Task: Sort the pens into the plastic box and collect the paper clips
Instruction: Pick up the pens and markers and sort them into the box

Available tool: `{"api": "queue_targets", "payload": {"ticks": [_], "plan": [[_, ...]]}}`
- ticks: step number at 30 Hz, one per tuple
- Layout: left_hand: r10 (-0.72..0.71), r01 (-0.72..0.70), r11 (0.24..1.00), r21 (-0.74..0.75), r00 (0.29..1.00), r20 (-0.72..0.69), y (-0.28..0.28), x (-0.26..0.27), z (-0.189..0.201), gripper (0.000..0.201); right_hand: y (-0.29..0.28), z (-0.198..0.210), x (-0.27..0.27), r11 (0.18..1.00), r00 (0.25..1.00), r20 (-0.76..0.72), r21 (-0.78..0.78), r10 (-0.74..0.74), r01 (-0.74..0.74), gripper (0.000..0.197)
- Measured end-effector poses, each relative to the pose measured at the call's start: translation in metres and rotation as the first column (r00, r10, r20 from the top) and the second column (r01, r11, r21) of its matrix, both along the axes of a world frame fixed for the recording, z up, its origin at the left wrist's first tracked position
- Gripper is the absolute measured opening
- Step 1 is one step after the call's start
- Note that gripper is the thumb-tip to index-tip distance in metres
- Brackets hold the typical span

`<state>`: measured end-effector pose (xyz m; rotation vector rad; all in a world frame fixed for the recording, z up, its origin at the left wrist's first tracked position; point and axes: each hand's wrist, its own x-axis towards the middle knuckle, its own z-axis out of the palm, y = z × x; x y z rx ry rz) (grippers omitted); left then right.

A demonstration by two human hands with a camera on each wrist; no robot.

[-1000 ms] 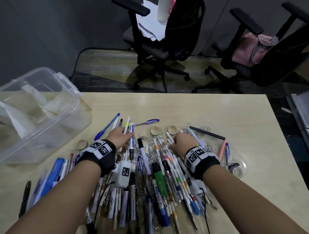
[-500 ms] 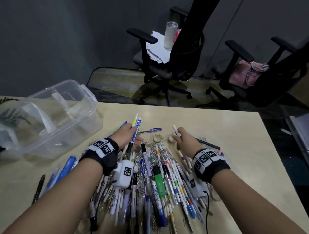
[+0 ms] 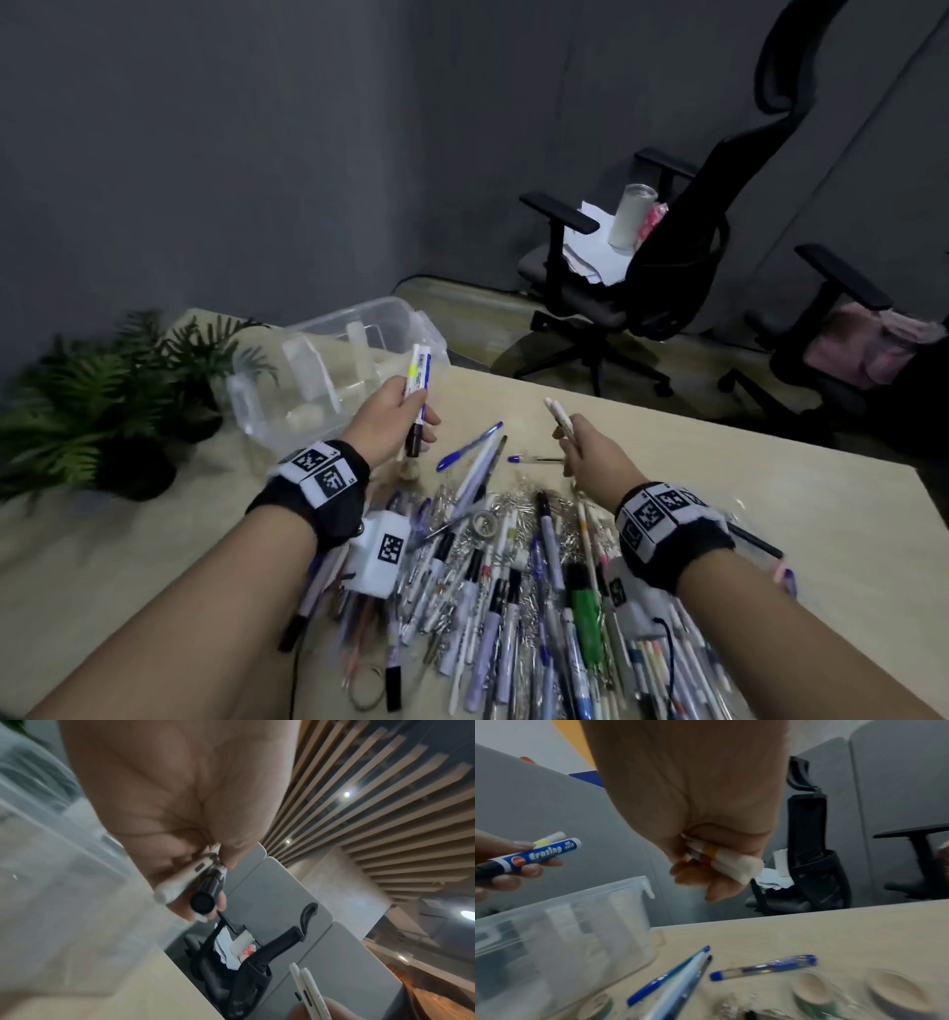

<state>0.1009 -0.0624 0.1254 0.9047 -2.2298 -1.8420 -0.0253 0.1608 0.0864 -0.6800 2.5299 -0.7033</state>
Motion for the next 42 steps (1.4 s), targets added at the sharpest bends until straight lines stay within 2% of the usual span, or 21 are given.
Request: {"api": "queue_targets", "payload": {"ticks": [3,6,10,13,15,17,19,27,31,33,36,39,42], "plan": [[0.043,-0.04,0.994,-0.106,0.999,0.023,-0.051,0.025,0.004,0.02,-0.055,0.009,0.012,0.999,0.999,-0.022,-0.008,0.036,-0.036,0.015],[0.109,-0.101,0.982,-0.159,0.993,0.04,-0.102,0.047,0.005,0.018,-0.112,0.016,0.021,0.996,0.998,0.067,-0.084,0.021,-0.015,0.01],[0.159,-0.154,0.983,-0.103,0.986,0.047,-0.154,0.062,-0.003,0.018,-0.177,0.024,0.037,0.97,0.99,0.091,-0.225,0.112,-0.089,0.01],[0.186,-0.183,0.981,-0.072,0.982,0.036,-0.175,0.068,-0.008,0.017,-0.212,0.028,0.047,0.942,0.972,0.164,-0.319,0.167,-0.108,0.017],[0.184,-0.184,0.983,-0.007,0.982,0.045,-0.182,0.068,-0.01,0.013,-0.232,0.027,0.049,0.947,0.979,0.103,-0.288,0.174,-0.138,0.019],[0.164,-0.163,0.987,-0.01,0.985,0.048,-0.189,0.068,-0.017,0.01,-0.251,0.022,0.05,0.96,0.987,0.037,-0.241,0.158,-0.145,0.021],[0.165,-0.165,0.986,-0.004,0.985,0.042,-0.195,0.069,-0.024,0.012,-0.267,0.017,0.054,0.966,0.984,0.048,-0.203,0.17,-0.157,0.019],[0.202,-0.202,0.971,0.127,0.979,0.013,-0.193,0.073,-0.019,0.007,-0.289,0.005,0.069,0.976,0.983,0.07,-0.15,0.17,-0.159,0.011],[0.168,-0.178,0.977,0.115,0.982,0.09,-0.214,0.063,-0.059,0.029,-0.289,0.005,0.071,0.975,0.979,0.119,-0.166,0.166,-0.146,0.026],[0.151,-0.166,0.979,0.117,0.981,0.123,-0.221,0.056,-0.068,0.031,-0.286,0.006,0.07,0.971,0.977,0.146,-0.205,0.156,-0.125,0.026],[0.13,-0.143,0.987,0.069,0.978,0.166,-0.217,0.049,-0.052,0.029,-0.279,0.004,0.068,0.951,0.979,0.144,-0.295,0.143,-0.096,0.02],[0.102,-0.112,0.993,0.037,0.972,0.211,-0.206,0.044,-0.031,0.015,-0.268,-0.001,0.064,0.918,0.986,0.11,-0.39,0.123,-0.071,0.017],[0.087,-0.125,0.984,0.123,0.958,0.274,-0.195,0.037,-0.024,0.02,-0.25,-0.003,0.056,0.893,0.99,0.09,-0.446,0.108,-0.057,0.016]]}}
